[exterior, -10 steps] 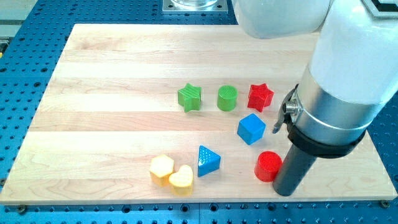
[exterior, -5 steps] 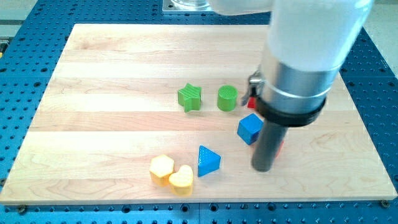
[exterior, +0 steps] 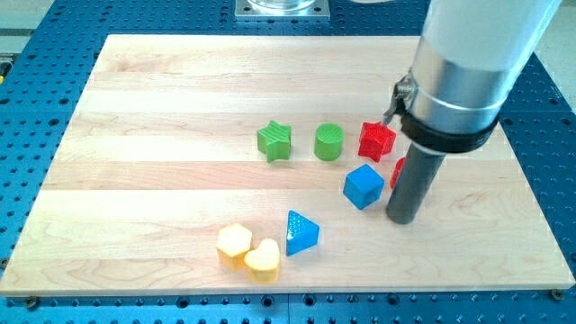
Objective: Place the red circle and blue cube in a diagonal line
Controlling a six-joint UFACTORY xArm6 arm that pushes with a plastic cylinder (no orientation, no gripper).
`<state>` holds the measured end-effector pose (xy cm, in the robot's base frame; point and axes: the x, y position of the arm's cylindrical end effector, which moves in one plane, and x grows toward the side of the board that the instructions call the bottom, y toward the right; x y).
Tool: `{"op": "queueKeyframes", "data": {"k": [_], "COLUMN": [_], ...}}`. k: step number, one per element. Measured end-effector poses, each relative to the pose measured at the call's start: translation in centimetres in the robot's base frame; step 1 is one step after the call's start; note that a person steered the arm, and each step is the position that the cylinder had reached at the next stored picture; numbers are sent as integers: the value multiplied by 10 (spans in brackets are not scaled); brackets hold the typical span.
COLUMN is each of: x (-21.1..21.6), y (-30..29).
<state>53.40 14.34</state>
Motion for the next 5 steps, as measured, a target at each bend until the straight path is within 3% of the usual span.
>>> {"op": "queueKeyframes", "data": {"k": [2,3,5], "x": [-40,-16,-28], "y": [46,19,-7]}}
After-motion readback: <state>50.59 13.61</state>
